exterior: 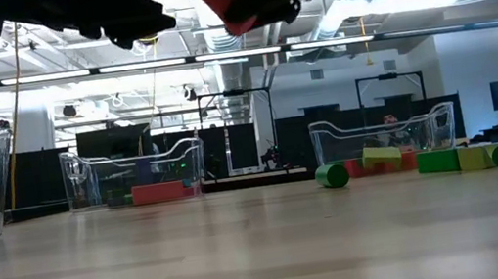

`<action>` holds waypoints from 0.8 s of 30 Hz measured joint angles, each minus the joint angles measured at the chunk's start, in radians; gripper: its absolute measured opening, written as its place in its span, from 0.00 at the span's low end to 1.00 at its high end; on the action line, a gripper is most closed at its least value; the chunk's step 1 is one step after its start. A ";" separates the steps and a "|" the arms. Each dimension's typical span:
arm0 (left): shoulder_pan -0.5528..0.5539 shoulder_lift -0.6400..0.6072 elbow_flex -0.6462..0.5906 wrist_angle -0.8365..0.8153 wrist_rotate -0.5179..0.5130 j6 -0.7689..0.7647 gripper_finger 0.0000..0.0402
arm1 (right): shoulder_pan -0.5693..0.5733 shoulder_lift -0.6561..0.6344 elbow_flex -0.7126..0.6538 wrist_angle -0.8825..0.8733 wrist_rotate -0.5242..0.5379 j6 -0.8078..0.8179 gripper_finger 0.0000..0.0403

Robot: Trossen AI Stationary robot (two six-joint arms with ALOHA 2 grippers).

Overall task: Sort blocks by size
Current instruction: Put the orange cylindrical block into the bottom left transparent bin

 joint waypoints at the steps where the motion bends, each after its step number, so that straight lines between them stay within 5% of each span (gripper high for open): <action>1: 0.000 0.000 0.000 0.000 0.018 0.018 0.47 | -0.004 0.013 0.000 0.016 -0.002 -0.001 0.42; 10: 0.000 0.000 0.000 0.044 0.163 0.055 0.47 | -0.046 0.047 0.029 0.174 -0.031 -0.056 0.42; 24: -0.002 0.164 0.000 0.332 0.197 0.034 0.47 | -0.065 0.047 0.039 0.248 -0.084 -0.067 0.42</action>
